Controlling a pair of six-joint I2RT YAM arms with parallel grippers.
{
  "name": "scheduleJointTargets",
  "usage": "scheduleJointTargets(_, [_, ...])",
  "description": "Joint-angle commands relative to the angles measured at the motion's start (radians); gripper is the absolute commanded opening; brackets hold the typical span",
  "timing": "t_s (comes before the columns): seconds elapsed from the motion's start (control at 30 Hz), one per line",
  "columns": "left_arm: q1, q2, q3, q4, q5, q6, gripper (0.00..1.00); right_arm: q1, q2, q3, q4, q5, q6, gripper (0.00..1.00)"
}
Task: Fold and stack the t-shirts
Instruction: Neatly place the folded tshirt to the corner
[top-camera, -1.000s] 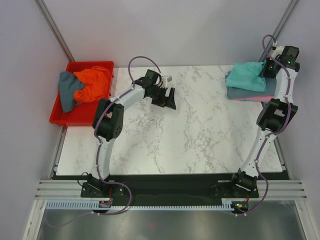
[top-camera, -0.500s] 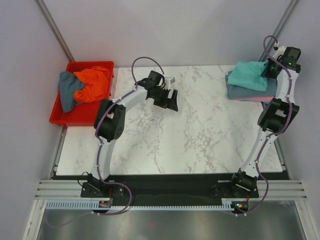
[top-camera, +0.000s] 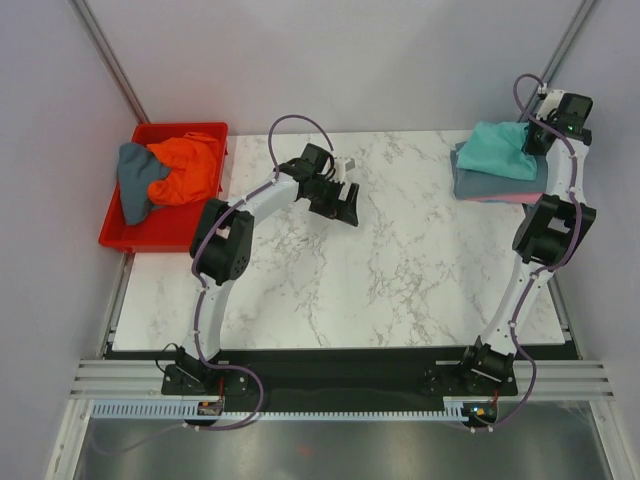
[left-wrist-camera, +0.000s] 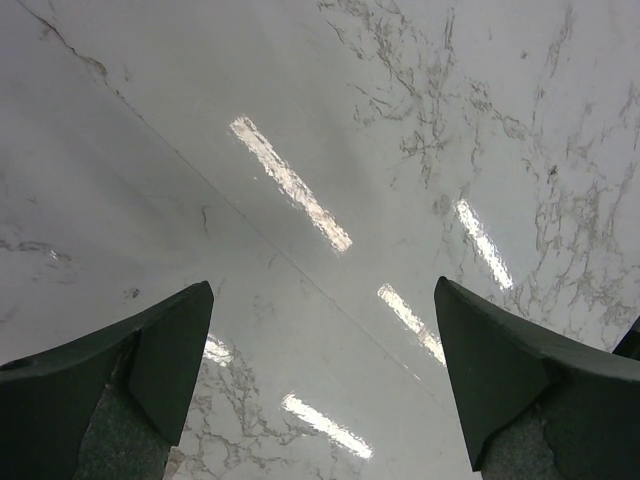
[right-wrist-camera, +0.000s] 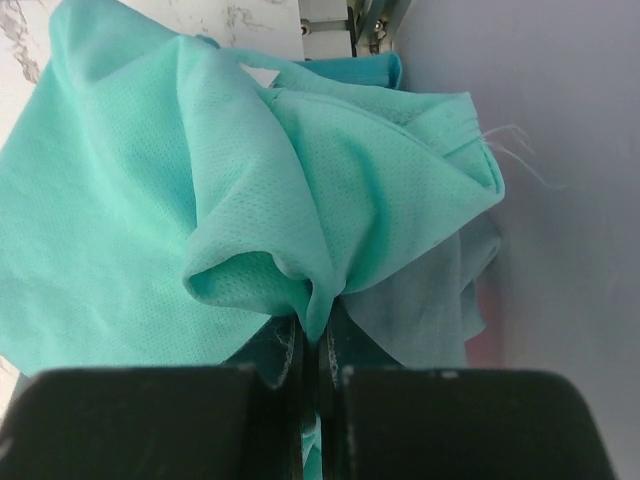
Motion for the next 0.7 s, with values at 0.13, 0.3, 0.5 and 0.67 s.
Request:
scheduleJointTargets(0.13, [-0.049,-0.046,0.009,-0.007,-0.054,0.065,0.99,0.025,-0.081,-0.063,0.091,0.12,-0.082,0.0])
scheduleJointTargets(0.3, [-0.08,-0.053,-0.001,-0.01,-0.108,0.077,0.99,0.039,-0.086,-0.058,0.134,0.184,-0.124,0.0])
scheduleJointTargets(0.5, [-0.092,-0.057,-0.001,-0.011,-0.137,0.08,0.99,0.045,-0.103,-0.049,0.177,0.224,-0.158,0.0])
scheduleJointTargets(0.67, [-0.092,-0.055,-0.002,-0.011,-0.146,0.082,0.99,0.045,-0.103,-0.037,0.179,0.241,-0.183,0.0])
